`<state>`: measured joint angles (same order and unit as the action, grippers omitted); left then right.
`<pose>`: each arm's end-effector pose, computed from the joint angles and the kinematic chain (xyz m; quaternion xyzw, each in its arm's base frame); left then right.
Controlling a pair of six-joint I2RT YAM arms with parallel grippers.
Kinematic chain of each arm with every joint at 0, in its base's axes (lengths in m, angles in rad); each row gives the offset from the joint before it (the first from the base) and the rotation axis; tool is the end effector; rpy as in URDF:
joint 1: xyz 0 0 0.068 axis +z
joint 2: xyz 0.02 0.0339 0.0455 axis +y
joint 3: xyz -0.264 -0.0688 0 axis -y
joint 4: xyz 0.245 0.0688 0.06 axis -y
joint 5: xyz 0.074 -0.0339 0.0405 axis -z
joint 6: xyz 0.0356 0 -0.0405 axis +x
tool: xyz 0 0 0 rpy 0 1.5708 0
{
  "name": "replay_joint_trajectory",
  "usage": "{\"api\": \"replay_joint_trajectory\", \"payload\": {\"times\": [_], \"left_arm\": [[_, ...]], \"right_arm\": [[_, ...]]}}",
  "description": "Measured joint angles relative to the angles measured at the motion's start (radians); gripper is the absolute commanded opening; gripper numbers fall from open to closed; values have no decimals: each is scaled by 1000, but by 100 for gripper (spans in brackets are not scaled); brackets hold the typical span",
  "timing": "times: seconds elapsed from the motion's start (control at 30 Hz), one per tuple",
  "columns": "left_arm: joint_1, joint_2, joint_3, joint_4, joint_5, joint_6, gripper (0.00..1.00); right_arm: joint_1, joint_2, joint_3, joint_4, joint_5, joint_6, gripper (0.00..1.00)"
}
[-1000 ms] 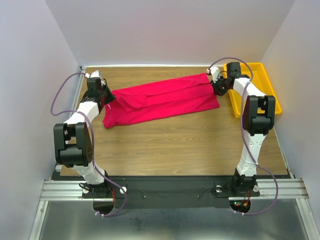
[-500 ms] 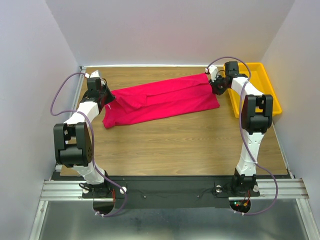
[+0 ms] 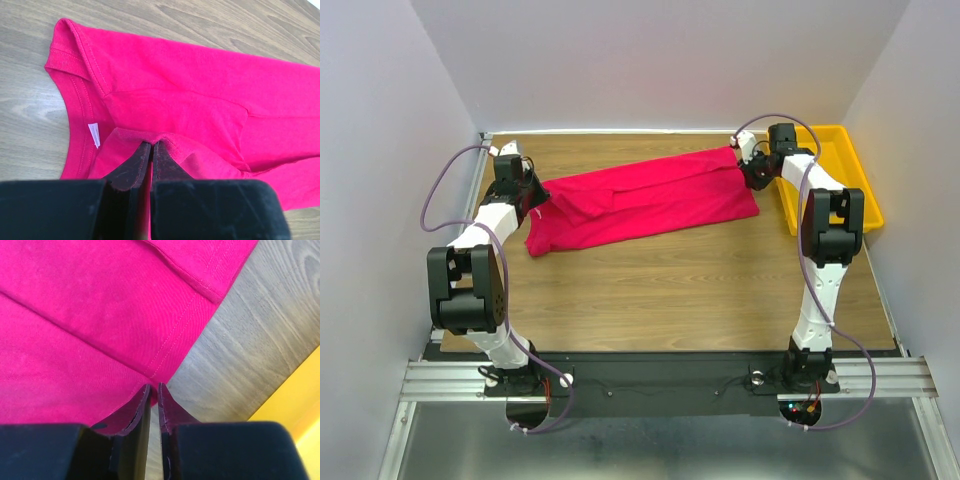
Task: Fold and stack the t-shirts
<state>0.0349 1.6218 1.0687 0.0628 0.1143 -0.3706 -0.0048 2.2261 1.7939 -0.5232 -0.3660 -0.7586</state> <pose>0.3698 0.0089 0.2480 -0.1436 0.8446 -0.1341 0.4981 0.4904 0.0104 0.1871 -0.3961 0.8511 0.0500 0.3410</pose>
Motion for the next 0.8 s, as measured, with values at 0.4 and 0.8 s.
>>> {"api": "replay_joint_trajectory", "payload": {"times": [0.4, 0.8], "left_arm": [[0, 21, 26, 0, 1, 0, 0], [0, 68, 66, -2, 1, 0, 0]], "right_arm": [[0, 0, 8, 8, 12, 38, 42], [0, -179, -71, 31, -59, 138, 46]]}}
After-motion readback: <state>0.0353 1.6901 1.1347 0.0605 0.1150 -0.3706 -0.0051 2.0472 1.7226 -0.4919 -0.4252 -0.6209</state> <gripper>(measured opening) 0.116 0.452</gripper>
